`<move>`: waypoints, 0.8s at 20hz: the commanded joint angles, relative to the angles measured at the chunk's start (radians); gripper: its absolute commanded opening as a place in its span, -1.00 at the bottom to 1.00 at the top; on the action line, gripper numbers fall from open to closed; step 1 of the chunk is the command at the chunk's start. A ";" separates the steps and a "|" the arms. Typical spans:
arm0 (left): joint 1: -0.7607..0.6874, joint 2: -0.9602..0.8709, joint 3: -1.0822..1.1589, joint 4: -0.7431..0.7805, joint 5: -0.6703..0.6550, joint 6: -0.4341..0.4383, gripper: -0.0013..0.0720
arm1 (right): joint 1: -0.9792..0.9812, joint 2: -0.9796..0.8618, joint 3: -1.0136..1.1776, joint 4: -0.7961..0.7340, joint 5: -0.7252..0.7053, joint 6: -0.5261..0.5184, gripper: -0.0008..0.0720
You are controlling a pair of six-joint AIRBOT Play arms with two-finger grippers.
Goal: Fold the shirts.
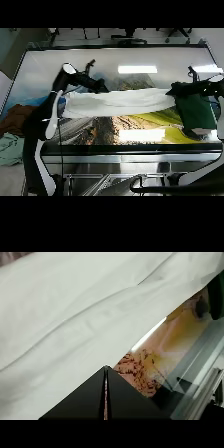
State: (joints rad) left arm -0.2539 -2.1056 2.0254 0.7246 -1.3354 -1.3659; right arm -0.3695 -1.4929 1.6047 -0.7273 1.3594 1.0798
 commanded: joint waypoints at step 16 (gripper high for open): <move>-0.368 -0.092 0.001 0.189 0.423 -0.180 -0.93 | 0.120 0.252 0.162 0.234 0.228 0.138 -0.93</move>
State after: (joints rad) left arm -0.6281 -2.2166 2.0251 0.9161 -0.8745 -1.5372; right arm -0.2775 -1.2434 1.7649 -0.5056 1.5776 1.2053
